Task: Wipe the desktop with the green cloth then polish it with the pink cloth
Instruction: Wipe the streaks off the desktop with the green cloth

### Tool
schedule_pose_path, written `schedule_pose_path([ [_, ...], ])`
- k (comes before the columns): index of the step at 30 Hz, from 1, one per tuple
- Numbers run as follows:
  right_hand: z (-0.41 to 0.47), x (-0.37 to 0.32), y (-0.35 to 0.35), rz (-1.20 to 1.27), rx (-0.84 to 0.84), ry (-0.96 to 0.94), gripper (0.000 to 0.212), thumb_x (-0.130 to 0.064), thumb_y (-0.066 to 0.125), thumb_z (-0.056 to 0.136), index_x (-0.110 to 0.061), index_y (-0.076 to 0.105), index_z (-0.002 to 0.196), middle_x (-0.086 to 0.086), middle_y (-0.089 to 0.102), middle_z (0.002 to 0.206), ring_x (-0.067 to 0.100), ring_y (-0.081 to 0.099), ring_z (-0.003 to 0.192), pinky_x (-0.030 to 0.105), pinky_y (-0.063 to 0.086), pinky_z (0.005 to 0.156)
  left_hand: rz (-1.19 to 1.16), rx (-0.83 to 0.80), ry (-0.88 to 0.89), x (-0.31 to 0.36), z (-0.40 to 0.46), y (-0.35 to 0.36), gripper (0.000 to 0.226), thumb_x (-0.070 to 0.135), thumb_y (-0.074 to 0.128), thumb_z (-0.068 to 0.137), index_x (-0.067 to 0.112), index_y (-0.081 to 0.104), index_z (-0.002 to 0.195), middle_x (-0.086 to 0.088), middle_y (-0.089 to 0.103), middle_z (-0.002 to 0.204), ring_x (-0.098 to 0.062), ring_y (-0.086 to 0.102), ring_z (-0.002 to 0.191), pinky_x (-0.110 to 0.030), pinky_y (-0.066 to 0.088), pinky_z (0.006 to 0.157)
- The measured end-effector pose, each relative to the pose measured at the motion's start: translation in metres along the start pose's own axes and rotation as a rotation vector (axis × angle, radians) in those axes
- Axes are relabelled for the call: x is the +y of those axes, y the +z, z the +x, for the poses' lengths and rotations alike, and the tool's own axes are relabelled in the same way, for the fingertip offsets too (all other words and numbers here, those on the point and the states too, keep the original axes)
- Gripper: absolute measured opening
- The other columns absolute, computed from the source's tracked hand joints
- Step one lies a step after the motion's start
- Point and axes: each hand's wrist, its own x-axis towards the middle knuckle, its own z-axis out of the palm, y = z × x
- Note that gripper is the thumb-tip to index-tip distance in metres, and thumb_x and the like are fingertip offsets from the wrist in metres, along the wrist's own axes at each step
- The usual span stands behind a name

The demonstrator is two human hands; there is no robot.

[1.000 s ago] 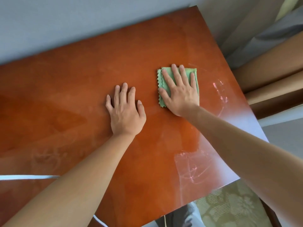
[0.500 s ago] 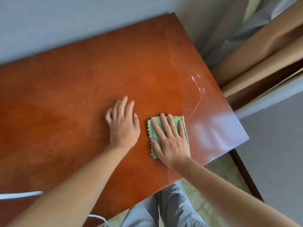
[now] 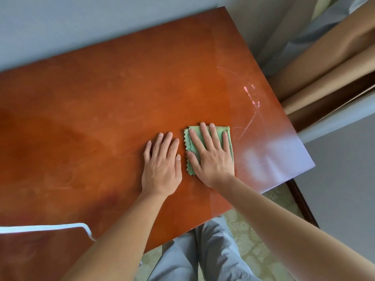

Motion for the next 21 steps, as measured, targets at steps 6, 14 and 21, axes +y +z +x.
schedule_pose_path([
  [6,-0.088,-0.015,0.021,0.06,0.019,-0.036,0.062,-0.056,0.022,0.104,-0.031,0.015,0.159,0.003,0.008,0.168,0.027,-0.003,0.154,0.055,0.006,0.122,-0.018,0.028,0.007,-0.001,-0.002,0.002,0.051,0.032,0.033,0.103,0.012,0.051,0.147,-0.009,0.041,0.159,-0.029,0.03,0.151,-0.054,0.021,0.122],
  [14,-0.126,-0.018,0.025,0.027,-0.041,-0.088,0.062,-0.054,0.03,0.102,-0.03,0.02,0.159,0.006,0.01,0.167,0.03,0.004,0.154,0.057,0.009,0.12,-0.012,0.021,-0.002,0.001,-0.001,0.002,0.052,0.033,0.032,0.103,0.012,0.05,0.148,-0.009,0.04,0.16,-0.028,0.028,0.152,-0.053,0.019,0.124],
  [21,-0.11,-0.035,0.024,0.073,-0.038,-0.028,0.065,-0.054,0.032,0.102,-0.029,0.016,0.159,0.007,0.008,0.167,0.03,-0.003,0.154,0.056,0.001,0.122,-0.013,0.023,0.01,0.0,-0.001,0.001,0.052,0.032,0.032,0.103,0.011,0.049,0.147,-0.011,0.039,0.16,-0.03,0.028,0.152,-0.054,0.018,0.123],
])
